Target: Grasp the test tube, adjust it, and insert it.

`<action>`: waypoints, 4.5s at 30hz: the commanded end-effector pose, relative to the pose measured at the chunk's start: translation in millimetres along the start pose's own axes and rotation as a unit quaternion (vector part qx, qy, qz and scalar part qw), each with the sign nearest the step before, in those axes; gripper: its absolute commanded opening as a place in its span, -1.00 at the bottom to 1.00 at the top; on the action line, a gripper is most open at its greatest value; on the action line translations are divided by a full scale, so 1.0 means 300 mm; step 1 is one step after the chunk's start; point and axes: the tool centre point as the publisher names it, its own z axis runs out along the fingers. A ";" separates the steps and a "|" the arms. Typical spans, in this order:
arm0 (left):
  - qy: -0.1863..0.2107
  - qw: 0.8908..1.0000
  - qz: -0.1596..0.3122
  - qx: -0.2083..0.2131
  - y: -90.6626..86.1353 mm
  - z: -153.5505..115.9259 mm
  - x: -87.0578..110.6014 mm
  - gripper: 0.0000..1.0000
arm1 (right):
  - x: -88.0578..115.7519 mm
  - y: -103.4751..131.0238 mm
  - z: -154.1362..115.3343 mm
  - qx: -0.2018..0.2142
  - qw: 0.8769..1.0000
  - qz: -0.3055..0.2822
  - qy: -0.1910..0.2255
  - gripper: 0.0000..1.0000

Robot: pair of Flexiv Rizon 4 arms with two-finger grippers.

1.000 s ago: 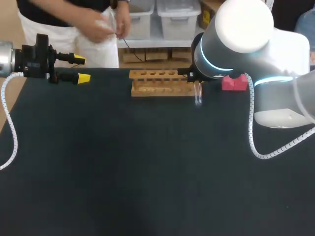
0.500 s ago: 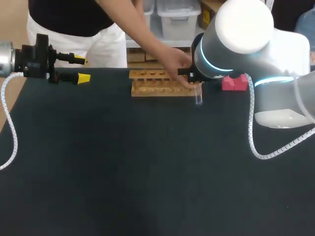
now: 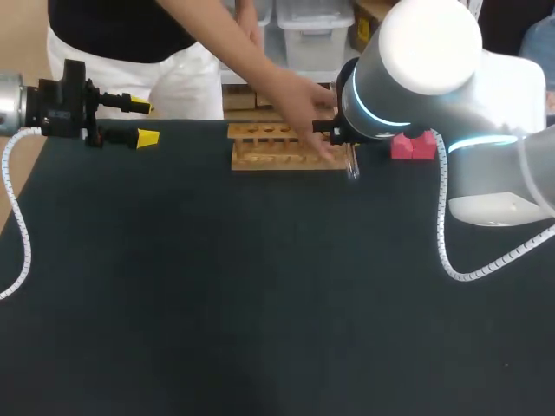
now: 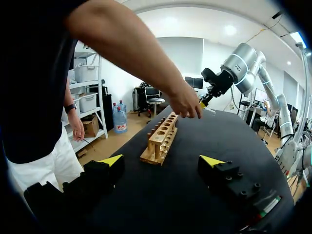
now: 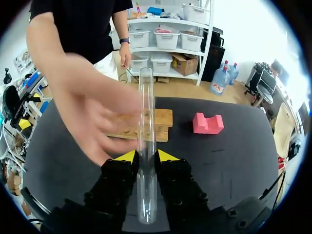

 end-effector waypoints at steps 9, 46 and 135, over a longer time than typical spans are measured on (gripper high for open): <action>-0.002 1.000 0.002 -0.001 -0.001 -0.001 0.005 1.00 | 0.006 -0.003 -0.003 0.000 1.000 0.001 -0.004 -1.00; -0.002 1.000 0.002 -0.001 -0.001 -0.001 0.005 1.00 | -0.035 0.034 0.132 0.031 1.000 0.001 0.002 -1.00; -0.002 1.000 0.002 -0.001 -0.001 -0.001 0.005 1.00 | 0.007 0.052 -0.132 0.057 0.998 0.026 0.009 -1.00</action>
